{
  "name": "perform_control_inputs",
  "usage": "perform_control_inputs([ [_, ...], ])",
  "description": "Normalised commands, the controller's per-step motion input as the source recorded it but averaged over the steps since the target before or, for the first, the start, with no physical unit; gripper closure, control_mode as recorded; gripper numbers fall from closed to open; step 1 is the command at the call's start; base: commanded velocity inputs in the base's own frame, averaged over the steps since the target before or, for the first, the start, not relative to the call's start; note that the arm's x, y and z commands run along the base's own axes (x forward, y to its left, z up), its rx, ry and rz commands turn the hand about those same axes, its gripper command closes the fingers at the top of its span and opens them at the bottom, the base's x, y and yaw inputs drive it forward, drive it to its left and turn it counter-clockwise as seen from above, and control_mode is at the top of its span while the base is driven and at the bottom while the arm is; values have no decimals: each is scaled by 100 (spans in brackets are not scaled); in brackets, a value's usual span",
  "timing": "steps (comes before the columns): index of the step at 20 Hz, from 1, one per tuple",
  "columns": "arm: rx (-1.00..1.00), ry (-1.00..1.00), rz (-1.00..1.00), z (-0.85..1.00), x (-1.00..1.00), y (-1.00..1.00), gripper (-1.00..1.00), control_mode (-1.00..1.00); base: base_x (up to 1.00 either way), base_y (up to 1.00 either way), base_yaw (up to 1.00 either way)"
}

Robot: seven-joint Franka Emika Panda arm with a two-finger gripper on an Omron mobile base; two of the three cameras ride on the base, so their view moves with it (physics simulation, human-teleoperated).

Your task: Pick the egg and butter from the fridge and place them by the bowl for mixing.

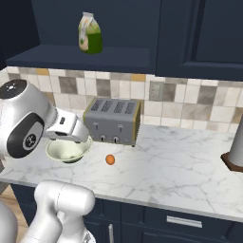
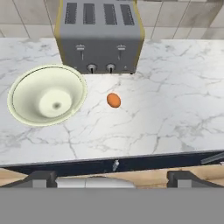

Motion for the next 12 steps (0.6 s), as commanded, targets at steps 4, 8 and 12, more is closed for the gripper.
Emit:
perform_control_inputs([
  [4, 0, -5, 0, 36, -6, 7, -100, -100, 0, 0, 0],
  [8, 0, -2, 0, 35, -25, 12, -100, -100, 0, 0, 0],
  [12, 0, 0, 0, 24, -26, 5, -100, -100, 0, 0, 0],
])
